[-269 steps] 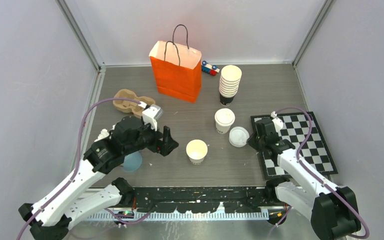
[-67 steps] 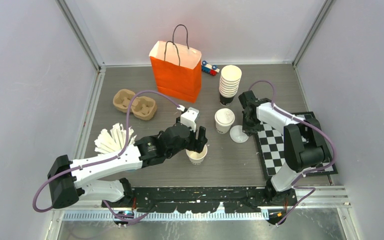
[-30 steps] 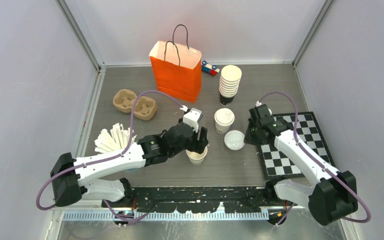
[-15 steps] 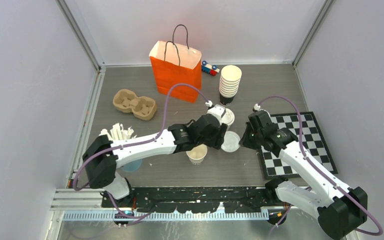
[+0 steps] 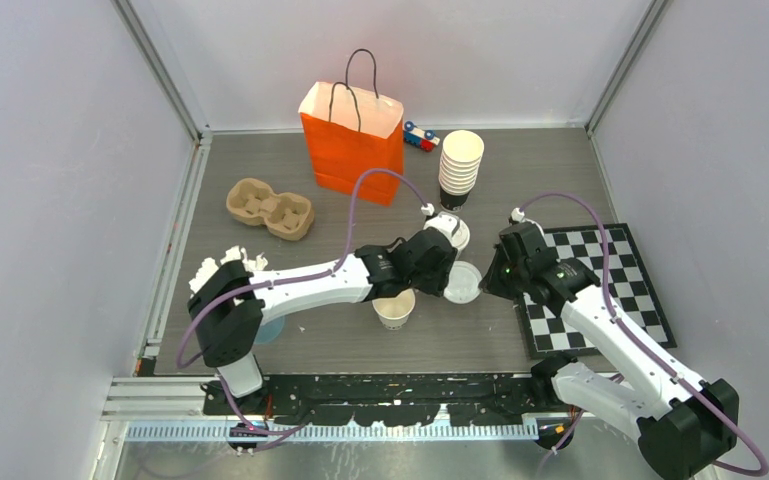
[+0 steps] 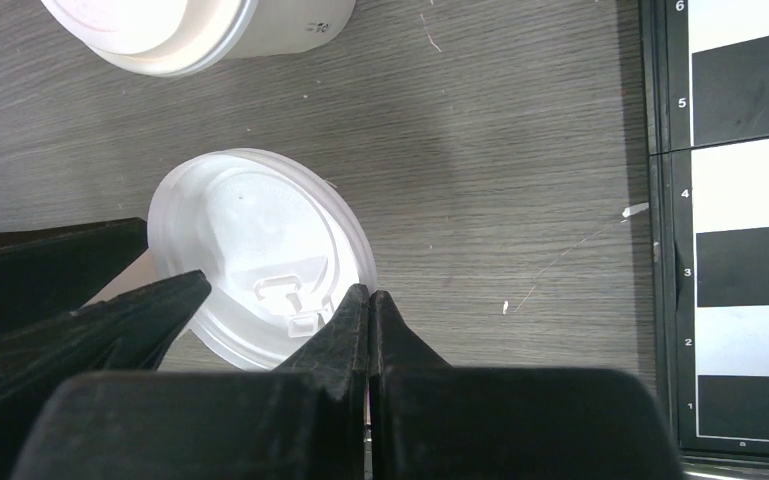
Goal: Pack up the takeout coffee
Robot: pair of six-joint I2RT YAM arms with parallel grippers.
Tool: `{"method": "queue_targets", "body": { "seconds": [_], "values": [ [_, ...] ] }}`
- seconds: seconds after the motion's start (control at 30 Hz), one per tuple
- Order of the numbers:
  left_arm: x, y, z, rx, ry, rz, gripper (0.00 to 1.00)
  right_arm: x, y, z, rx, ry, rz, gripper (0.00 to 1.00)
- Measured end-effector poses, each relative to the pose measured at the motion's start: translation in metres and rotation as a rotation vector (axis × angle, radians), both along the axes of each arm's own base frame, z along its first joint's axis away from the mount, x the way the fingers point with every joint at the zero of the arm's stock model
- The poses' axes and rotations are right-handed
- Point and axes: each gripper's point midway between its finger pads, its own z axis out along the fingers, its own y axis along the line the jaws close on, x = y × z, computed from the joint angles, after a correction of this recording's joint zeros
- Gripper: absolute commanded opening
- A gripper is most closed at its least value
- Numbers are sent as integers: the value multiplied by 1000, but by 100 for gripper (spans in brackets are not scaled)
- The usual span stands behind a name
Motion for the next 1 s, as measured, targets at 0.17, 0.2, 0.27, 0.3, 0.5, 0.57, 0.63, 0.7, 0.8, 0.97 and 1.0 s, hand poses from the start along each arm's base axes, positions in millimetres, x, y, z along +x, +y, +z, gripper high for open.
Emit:
{"method": "queue_targets", "body": {
  "seconds": [0.17, 0.2, 0.27, 0.3, 0.5, 0.57, 0.63, 0.7, 0.8, 0.97, 1.0],
  "values": [
    [3, 0, 1, -9, 0, 10, 23, 0, 0, -2, 1, 2, -2, 0],
    [3, 0, 1, -9, -1, 9, 22, 0, 0, -3, 0, 3, -2, 0],
    [3, 0, 0, -8, 1, 7, 21, 0, 0, -3, 0, 3, -2, 0],
    [3, 0, -1, -6, 2, 7, 21, 1, 0, -4, 1, 2, -2, 0],
    [3, -1, -13, 18, 18, 4, 23, 1, 1, -5, 1, 2, -2, 0],
    [3, -1, -16, 24, 21, 4, 19, 1, 1, -5, 0, 2, -2, 0],
    [3, -1, -17, 23, 24, 3, 12, 1, 1, -6, 1, 2, -2, 0],
    [2, -2, -17, 18, 23, -1, 3, 1, 0, -6, 0, 4, -2, 0],
    [5, -3, -16, 6, 33, 2, 0, -1, -1, -10, -6, 13, -2, 0],
    [10, -7, -12, -44, 58, 15, 0, -2, -3, -16, -18, 26, -15, 7],
    [11, -7, -11, -52, 61, 18, 0, 0, -4, -18, -26, 28, -24, 9]
  ]
}}
